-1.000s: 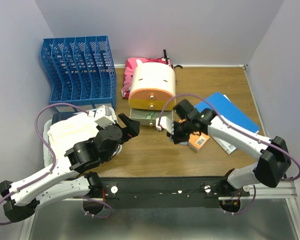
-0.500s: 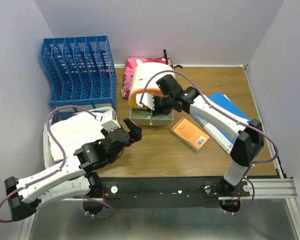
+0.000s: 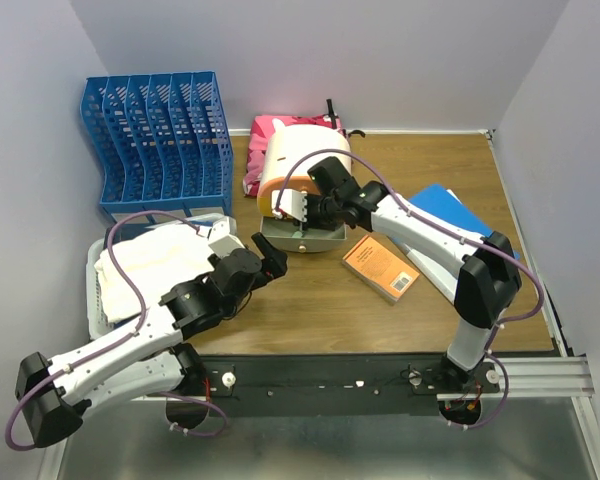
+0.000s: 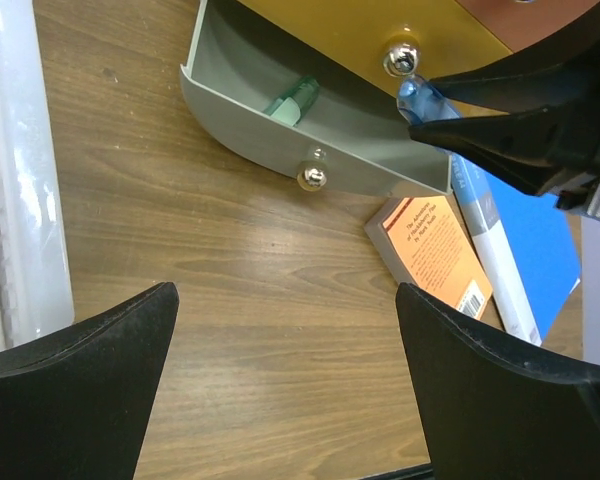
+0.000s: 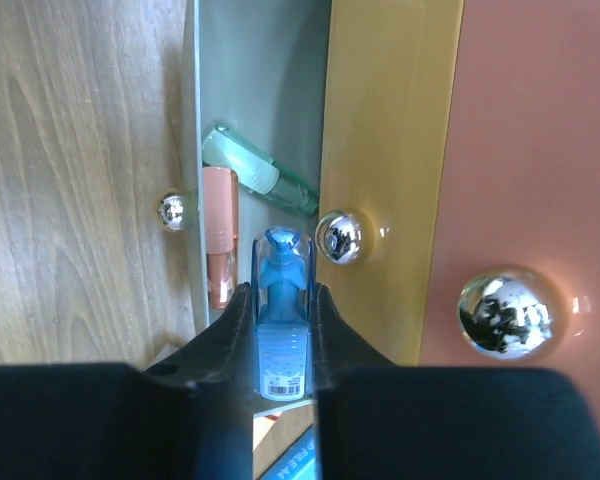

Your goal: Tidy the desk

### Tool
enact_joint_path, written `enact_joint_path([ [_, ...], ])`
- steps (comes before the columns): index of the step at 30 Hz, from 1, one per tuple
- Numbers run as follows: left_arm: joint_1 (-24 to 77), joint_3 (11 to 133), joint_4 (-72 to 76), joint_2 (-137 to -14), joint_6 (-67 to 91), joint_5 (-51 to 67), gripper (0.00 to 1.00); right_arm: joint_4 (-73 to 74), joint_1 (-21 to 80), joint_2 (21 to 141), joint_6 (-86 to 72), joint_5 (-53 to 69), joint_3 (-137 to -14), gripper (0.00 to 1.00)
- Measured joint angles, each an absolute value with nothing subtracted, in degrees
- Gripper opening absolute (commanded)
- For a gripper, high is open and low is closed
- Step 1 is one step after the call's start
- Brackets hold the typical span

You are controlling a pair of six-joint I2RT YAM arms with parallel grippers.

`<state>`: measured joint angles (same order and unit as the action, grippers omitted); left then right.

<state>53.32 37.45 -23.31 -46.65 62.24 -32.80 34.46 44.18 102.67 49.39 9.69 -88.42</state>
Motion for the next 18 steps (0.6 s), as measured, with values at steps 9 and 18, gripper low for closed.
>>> enact_joint_path([
  [9,50.54,36.71,-18.17,-51.88,60.99,-26.81,0.99,33.61,44.18,102.67,47.31,7.25,-87.07,0.58],
  [18,50.19,36.71,-14.9,-55.09,60.01,-23.0,0.98,37.56,44.18,102.54,42.7,10.66,-88.73,0.55],
])
